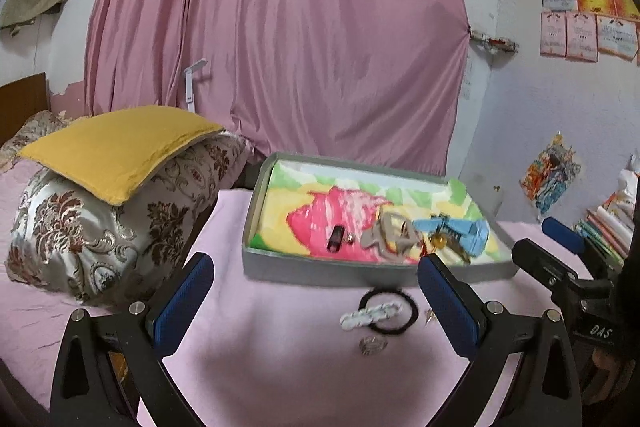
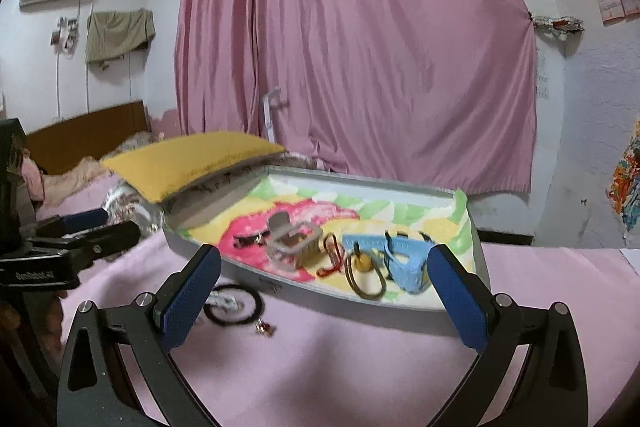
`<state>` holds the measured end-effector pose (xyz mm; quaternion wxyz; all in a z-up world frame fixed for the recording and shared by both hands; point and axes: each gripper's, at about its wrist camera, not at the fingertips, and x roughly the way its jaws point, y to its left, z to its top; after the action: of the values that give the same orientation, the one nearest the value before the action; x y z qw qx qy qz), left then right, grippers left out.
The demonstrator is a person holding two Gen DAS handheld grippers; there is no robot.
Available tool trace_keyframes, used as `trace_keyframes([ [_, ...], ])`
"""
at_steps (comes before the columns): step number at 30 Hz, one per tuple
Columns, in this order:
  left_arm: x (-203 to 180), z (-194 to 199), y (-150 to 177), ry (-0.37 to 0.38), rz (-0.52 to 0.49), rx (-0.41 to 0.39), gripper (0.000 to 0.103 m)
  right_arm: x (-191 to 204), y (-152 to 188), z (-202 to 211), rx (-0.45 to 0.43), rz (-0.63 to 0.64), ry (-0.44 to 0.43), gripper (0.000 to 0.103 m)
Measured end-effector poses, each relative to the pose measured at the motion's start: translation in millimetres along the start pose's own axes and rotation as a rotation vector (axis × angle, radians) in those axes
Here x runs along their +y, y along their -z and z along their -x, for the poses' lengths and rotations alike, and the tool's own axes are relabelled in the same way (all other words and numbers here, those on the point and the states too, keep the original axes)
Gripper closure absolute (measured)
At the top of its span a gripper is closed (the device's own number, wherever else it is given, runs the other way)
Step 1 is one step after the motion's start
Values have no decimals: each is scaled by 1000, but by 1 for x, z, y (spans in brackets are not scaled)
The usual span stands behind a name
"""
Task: Organize jewelry
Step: 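Withdraw both tools and grasp the silver ring with the left tool while the right grasps the gold earring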
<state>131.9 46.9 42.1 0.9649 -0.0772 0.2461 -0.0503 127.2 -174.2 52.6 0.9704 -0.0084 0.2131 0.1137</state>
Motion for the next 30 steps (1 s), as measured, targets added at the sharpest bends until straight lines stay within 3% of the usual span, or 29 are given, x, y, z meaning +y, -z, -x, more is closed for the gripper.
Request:
trace_keyframes([
  [9,15,-14,20,28,98,156,1,-11,9,-17,142,-69,-56,2],
  [11,18,-18,24,40,136,179,4,-11,11,-22,171,-71,-62,2],
  [13,18,-20,28,47,148,199,13,-8,14,-29,213,-60,-77,2],
  [17,14,-25,34,70,149,244,18,2,16,-36,255,-20,-76,3],
  [19,12,-28,35,89,150,265,28,5,17,-39,278,-5,-81,13],
  [23,7,-33,38,108,128,297,38,9,18,-46,313,10,-96,28],
  [25,5,-34,38,124,128,309,45,10,19,-50,333,13,-119,42],
  [30,0,-39,38,158,112,338,60,14,22,-59,382,15,-168,60],
])
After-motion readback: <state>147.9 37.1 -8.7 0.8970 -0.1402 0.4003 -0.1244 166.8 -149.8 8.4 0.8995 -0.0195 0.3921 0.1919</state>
